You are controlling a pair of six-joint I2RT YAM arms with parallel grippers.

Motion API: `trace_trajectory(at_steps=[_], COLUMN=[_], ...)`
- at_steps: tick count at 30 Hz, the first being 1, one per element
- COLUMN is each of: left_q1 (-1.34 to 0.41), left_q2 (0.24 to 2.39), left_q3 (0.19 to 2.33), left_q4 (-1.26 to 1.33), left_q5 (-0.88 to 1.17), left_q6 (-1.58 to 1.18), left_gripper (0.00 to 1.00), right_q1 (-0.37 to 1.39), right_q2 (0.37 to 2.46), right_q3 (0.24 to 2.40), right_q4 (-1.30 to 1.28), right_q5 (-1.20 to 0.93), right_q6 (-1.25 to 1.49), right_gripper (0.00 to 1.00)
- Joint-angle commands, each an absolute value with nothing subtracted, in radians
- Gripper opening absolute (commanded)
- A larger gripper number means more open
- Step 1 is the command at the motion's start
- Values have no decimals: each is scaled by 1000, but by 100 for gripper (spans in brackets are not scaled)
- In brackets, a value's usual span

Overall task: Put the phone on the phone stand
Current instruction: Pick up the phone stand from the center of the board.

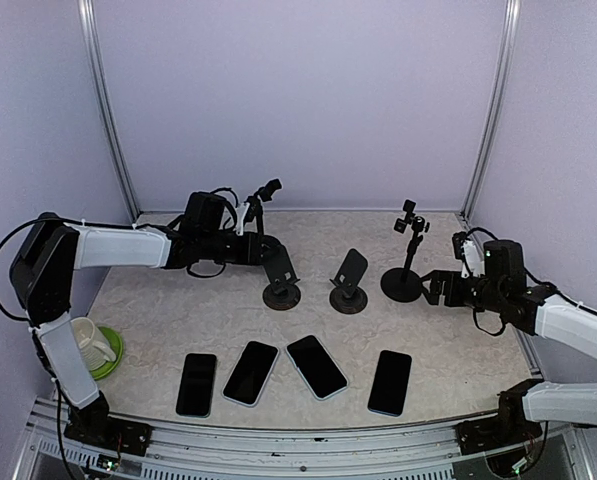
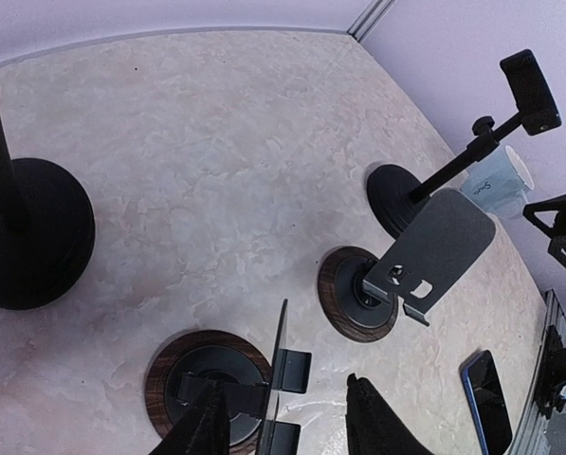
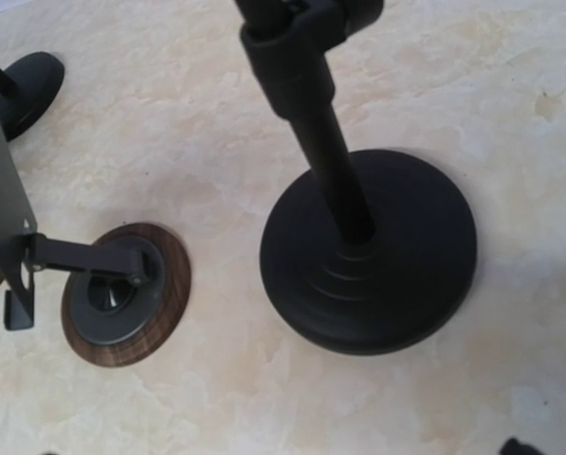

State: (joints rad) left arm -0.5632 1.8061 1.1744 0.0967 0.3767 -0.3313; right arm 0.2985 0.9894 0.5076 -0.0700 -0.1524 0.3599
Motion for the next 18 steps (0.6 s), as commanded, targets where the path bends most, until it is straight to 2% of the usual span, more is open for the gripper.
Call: trace_trajectory(at_steps=[1, 7, 11, 15, 18], left_q1=[-567, -567, -568, -567, -568], left_q2=[1809, 1806, 1801, 1805, 1804], left_q3=[1159, 1150, 1139, 1137, 1137], left_q4=[117, 106, 112, 119, 122], left_q5=[376, 371, 373, 376, 382], left_q6=[-326, -320, -321, -326, -331], left_gripper=[37, 32, 24, 7, 0], right_q1=[308, 308, 308, 308, 309], right_q2=[1000, 1006, 1006, 1004, 1000], right_q3=[517, 507, 498, 487, 483], right_q4=[-76, -65, -60, -55, -55], right_q5=[-153, -152, -151, -153, -151], right_q6=[358, 358, 359, 362, 363], right_gripper=[100, 100, 100, 100, 100])
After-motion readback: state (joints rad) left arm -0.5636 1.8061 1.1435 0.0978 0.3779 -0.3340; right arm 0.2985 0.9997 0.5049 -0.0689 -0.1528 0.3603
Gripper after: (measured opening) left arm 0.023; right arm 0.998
